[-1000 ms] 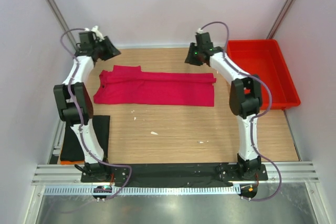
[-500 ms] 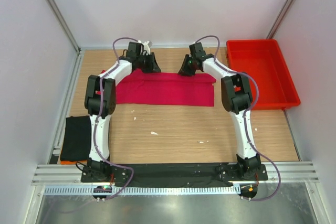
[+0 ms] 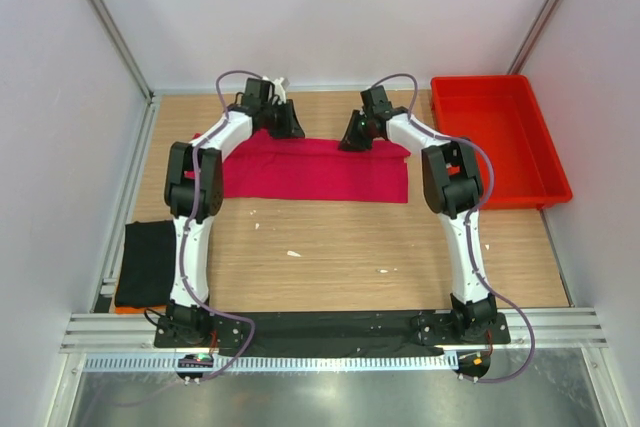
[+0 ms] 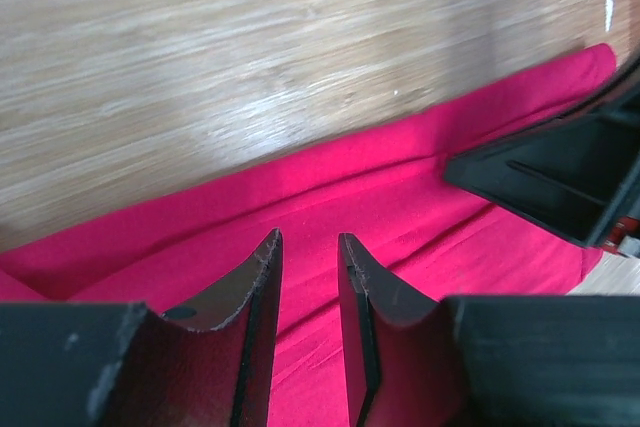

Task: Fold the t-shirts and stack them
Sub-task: Fold the tshirt

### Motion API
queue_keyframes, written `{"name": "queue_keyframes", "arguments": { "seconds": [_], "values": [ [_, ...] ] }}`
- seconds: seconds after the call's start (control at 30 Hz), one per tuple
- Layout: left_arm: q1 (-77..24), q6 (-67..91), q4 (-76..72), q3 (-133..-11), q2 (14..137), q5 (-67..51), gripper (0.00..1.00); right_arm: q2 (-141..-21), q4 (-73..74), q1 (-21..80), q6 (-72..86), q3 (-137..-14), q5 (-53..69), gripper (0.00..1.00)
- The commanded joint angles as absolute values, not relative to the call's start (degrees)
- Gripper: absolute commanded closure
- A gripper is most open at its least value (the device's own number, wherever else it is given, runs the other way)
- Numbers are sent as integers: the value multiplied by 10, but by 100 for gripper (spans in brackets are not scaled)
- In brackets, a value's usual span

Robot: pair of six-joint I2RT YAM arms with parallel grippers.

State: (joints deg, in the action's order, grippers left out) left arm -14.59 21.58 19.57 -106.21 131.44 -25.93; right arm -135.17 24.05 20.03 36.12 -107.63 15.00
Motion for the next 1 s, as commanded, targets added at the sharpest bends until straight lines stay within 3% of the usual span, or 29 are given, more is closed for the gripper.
{"name": "queue_keyframes", "arguments": {
  "seconds": [0.0,0.67,0.83,0.97],
  "values": [
    [-149,202,208,-1090,1325,-260,70,-1289,248,205,343,-1064,158,76],
    [-155,155,247,-1125,1340,-228,70,-1258,250,204,323,-1024,162,74],
    [-153,113,301,-1182,1357,-150,68,-1283,264,203,328,-1084,103,65],
    [-138,84,345,-1237,1364,-67,54,-1294,293,199,327,-1106,62,52]
  ]
}}
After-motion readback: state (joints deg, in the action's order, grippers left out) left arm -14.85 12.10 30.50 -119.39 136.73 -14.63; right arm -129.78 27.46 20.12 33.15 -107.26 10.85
